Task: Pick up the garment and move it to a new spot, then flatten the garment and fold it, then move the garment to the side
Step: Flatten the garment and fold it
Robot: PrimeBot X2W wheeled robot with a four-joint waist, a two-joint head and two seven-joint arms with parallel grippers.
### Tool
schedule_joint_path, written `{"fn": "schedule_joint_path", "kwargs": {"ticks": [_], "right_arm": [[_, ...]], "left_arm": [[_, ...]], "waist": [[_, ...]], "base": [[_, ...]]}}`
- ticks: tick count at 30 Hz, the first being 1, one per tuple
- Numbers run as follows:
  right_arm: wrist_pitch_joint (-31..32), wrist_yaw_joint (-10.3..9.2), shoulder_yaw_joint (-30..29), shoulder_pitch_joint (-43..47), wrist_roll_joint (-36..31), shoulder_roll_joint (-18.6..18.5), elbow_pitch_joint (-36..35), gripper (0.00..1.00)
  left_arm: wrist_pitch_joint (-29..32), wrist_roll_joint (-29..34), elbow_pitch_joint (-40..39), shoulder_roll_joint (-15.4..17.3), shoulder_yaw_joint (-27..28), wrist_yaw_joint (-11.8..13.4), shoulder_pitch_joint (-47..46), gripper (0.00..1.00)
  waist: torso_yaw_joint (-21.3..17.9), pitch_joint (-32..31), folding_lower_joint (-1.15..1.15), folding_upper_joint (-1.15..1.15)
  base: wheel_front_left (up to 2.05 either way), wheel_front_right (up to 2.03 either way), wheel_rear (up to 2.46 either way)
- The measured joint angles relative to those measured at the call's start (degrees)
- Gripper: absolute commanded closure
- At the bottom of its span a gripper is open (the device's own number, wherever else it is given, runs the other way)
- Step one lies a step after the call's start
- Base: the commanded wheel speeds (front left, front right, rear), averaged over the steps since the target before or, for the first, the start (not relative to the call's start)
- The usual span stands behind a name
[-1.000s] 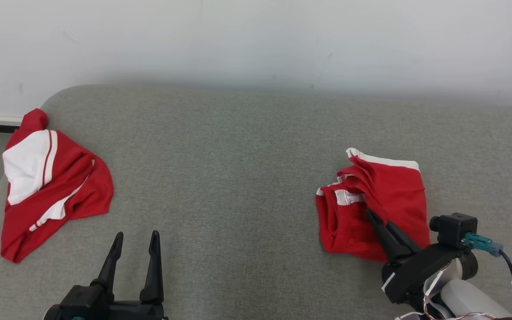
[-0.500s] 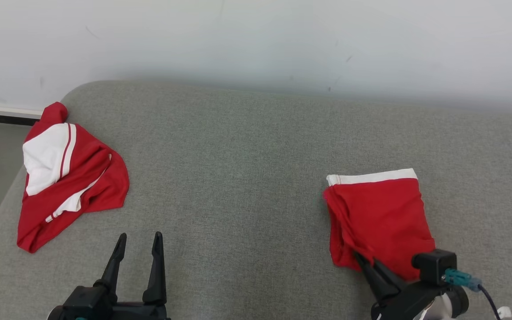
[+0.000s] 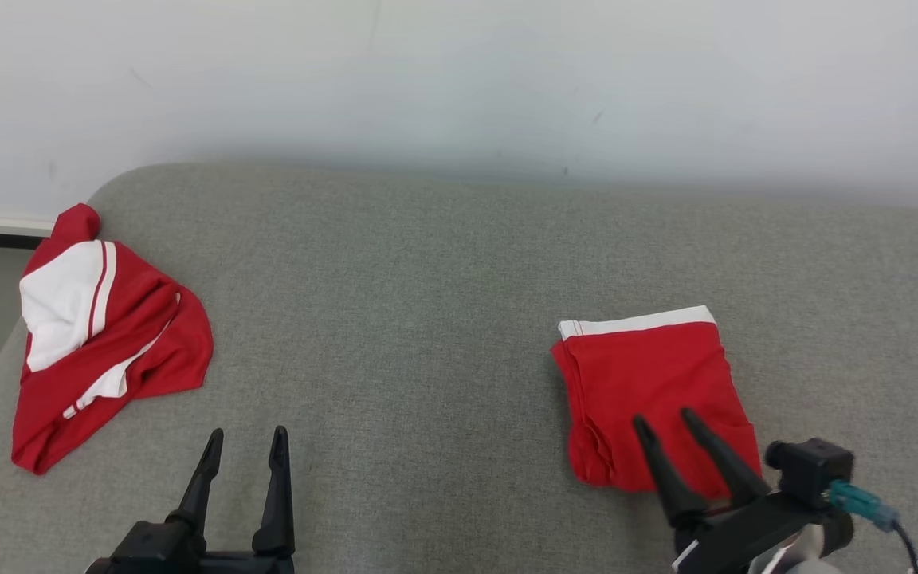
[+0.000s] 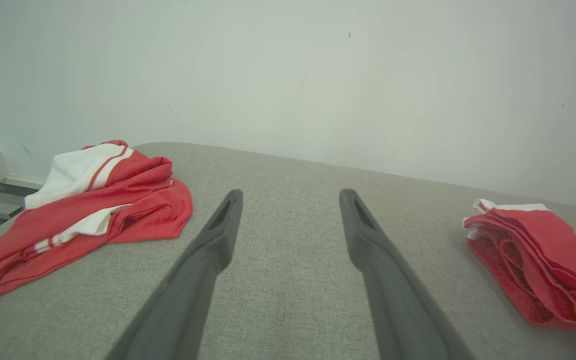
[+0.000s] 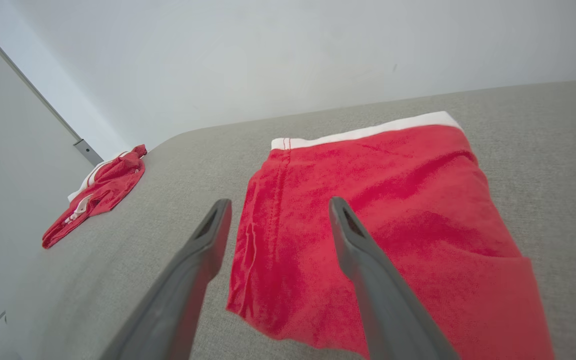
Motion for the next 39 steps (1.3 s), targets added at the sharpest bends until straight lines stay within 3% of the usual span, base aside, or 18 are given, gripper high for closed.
{"fn": "schedule_joint_path", "kwargs": {"ticks": [11, 22, 29, 39], "right_arm": [[-5.22, 0.0, -11.32, 0.95, -5.1, -1.91, 0.51, 0.0], [-5.72, 0.0, -21.65, 8.03, -10.02, 2.82, -6.95, 0.0], [-5.83, 0.0, -24.7, 13.3, -13.61, 5.76, -12.56, 0.0], [-5.83, 0.0, -25.92, 17.22, -17.09, 7.03, -15.55, 0.0]], "left_arm": [[0.0, 1.11, -0.51, -0.01, 0.69, -0.12, 1.44, 0.0], [0.0, 3.5, -1.93, -0.01, 2.75, 0.18, 3.32, 0.0], [0.0, 4.97, -2.3, -0.01, 4.46, 0.0, 4.04, 0.0], [0.0, 8.36, -1.46, 0.14, 4.74, -0.12, 4.77, 0.0]], "waist": [[-1.72, -1.94, 0.0, 0.0], [-5.24, -2.93, 0.01, 0.0], [-7.81, -3.69, 0.0, 0.0], [-9.58, -5.0, 0.0, 0.0]], "base": [[0.0, 0.0, 0.0], [0.0, 0.0, 0.0], [0.0, 0.0, 0.0], [0.0, 0.0, 0.0]]}}
